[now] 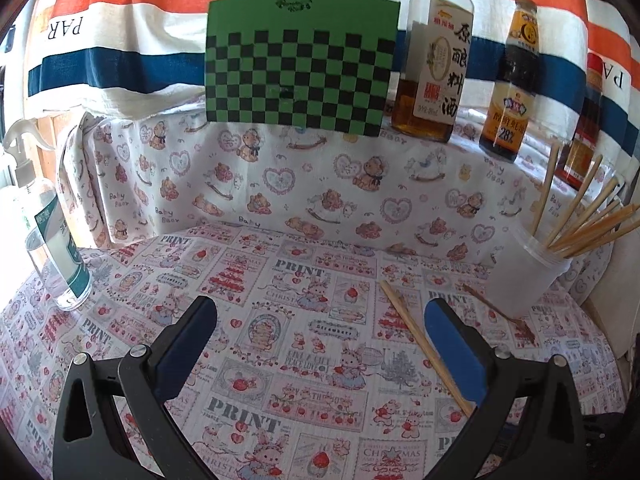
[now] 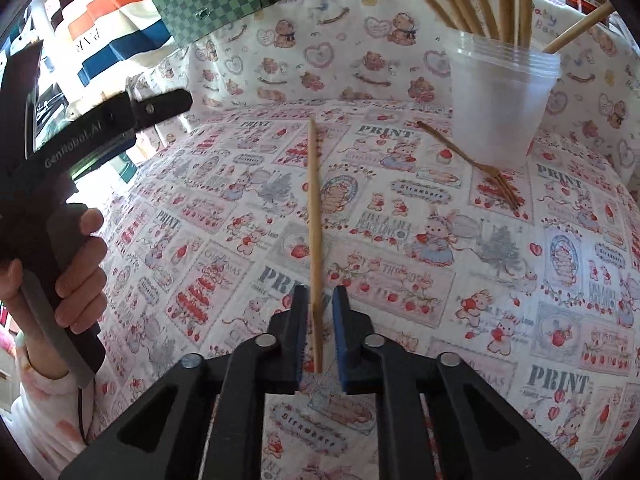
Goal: Organize utensils
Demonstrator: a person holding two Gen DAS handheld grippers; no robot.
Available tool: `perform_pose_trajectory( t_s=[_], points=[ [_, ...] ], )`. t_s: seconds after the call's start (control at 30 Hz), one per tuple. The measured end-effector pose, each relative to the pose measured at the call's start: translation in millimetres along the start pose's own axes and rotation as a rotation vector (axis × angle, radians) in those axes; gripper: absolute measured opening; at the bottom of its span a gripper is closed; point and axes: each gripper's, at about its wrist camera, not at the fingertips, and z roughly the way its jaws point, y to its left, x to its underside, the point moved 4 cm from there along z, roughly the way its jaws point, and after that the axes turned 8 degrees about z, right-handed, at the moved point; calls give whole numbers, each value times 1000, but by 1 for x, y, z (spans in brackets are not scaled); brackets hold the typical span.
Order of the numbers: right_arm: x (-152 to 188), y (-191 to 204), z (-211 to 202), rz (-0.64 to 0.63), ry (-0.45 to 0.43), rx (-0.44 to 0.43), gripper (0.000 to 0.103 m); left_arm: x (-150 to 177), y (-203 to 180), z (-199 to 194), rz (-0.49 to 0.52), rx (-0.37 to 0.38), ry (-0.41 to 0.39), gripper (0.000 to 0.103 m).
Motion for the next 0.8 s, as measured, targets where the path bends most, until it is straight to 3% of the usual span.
perform_pose_trajectory(
  t_s=[0.03, 0.07, 0.23, 0.37, 0.53, 0.63, 0.7, 0.8],
  points=[
    [-3, -1, -3, 4, -36, 6, 38, 2, -5, 5, 21, 24, 31, 103],
    [-6, -3, -10, 12, -81, 10, 42, 6, -11, 12, 43, 53, 69, 103],
    [-29, -35, -50, 106, -256, 99, 46, 21, -37, 31, 60, 186, 201, 103],
    [-46, -76, -69, 217, -356, 237, 51, 28, -70, 35, 133, 240, 236, 103],
    [-52, -119, -71, 362, -328, 219, 51, 47, -113, 37, 319, 256, 311, 103],
    [-51, -129, -68, 389, -300, 210, 51, 54, -121, 38, 374, 208, 301, 103],
    [-50, -127, -64, 382, -293, 214, 51, 58, -123, 43, 390, 177, 317, 100],
    [-50, -120, -59, 356, -294, 213, 52, 59, -115, 51, 325, 209, 364, 99]
  ],
)
